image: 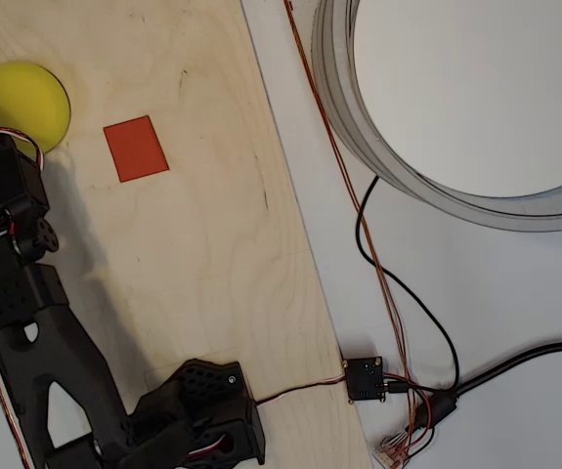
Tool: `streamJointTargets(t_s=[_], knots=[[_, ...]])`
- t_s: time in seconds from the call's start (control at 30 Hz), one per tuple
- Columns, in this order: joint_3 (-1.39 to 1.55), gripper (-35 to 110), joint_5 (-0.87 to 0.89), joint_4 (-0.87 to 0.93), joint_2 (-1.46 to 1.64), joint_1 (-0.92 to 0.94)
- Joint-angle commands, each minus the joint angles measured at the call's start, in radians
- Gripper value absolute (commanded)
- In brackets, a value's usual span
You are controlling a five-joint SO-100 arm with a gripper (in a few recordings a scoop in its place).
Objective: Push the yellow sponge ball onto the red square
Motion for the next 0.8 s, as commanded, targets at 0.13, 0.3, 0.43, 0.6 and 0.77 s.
streamJointTargets(t_s=[0.13,0.3,0.43,0.6,0.77], knots=[[-0.178,17,0.064,0.100,-0.104,-0.015],[-0.252,18,0.107,0.150,-0.169,-0.017],[-0.336,18,0.149,0.213,-0.221,-0.005],[-0.402,18,0.172,0.252,-0.272,0.005],[-0.451,17,0.222,0.279,-0.316,0.023]])
